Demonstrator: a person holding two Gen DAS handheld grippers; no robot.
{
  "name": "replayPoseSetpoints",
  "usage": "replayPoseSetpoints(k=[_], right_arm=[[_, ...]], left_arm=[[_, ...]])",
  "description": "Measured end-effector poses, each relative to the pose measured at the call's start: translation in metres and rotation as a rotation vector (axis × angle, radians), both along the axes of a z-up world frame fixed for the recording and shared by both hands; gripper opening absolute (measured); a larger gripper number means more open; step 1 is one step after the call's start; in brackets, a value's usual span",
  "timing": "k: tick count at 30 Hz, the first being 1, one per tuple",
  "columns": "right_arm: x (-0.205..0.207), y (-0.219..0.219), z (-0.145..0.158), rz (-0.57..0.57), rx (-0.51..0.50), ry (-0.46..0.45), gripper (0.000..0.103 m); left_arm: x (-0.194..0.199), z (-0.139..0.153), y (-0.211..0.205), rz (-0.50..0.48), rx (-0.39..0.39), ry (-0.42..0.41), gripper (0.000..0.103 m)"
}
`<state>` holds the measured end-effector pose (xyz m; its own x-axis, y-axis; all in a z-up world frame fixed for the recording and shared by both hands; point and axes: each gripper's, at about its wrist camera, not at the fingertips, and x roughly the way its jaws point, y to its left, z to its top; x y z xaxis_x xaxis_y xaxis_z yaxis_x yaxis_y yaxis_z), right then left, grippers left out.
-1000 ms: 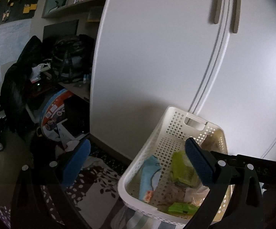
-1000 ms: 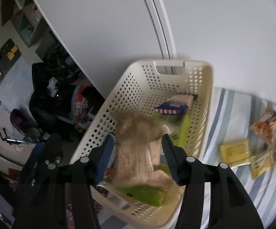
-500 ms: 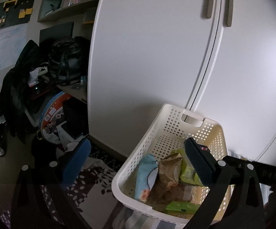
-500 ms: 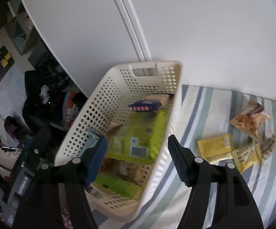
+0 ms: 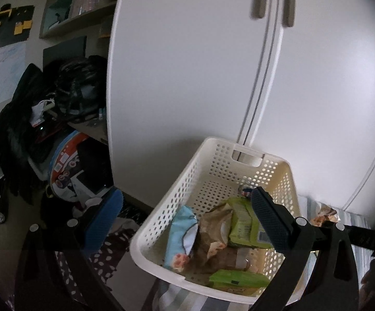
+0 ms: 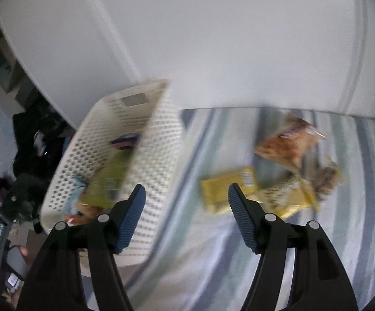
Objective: Organize snacks
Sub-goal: 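Move the right gripper to the yellow-wrapped cookie and grasp it, then grasp the brown-printed waffle pack with the left gripper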
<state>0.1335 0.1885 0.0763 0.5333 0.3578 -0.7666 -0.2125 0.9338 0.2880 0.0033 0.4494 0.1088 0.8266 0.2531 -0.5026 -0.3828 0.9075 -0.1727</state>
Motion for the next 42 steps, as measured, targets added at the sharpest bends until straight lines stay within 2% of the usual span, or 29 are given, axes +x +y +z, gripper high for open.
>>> replayPoseSetpoints(k=[10, 13, 18, 24, 27, 32, 34, 38, 42], right_arm=[[0.016, -0.111, -0.031, -0.240, -0.006, 0.083, 0.066], [0.024, -0.131, -0.039, -0.288, 0.006, 0.109, 0.066], [0.040, -0.155, -0.053, -0.342, 0.081, 0.167, 0.066], [0.060, -0.158, -0.073, -0.372, 0.117, 0.226, 0.065], [0.069, -0.152, -0.081, -0.376, 0.098, 0.235, 0.065], [0.085, -0.145, -0.090, -0.376, 0.029, 0.237, 0.059], [0.089, -0.142, -0.093, -0.373, -0.008, 0.235, 0.054], [0.090, -0.132, -0.094, -0.316, -0.095, 0.199, 0.049], [0.082, -0.123, -0.095, -0.267, -0.158, 0.159, 0.040]], left_arm=[[0.005, -0.002, -0.016, -0.029, 0.030, 0.013, 0.100], [0.007, -0.003, -0.022, -0.040, 0.046, 0.017, 0.100], [0.008, -0.002, -0.029, -0.043, 0.082, 0.019, 0.100], [0.008, -0.003, -0.029, -0.036, 0.079, 0.024, 0.100], [0.007, -0.002, -0.029, -0.038, 0.081, 0.025, 0.100], [0.007, -0.003, -0.034, -0.055, 0.101, 0.023, 0.100], [0.007, -0.003, -0.039, -0.064, 0.114, 0.021, 0.100], [0.010, -0.003, -0.050, -0.080, 0.154, 0.021, 0.100], [0.013, 0.001, -0.062, -0.106, 0.166, 0.021, 0.100]])
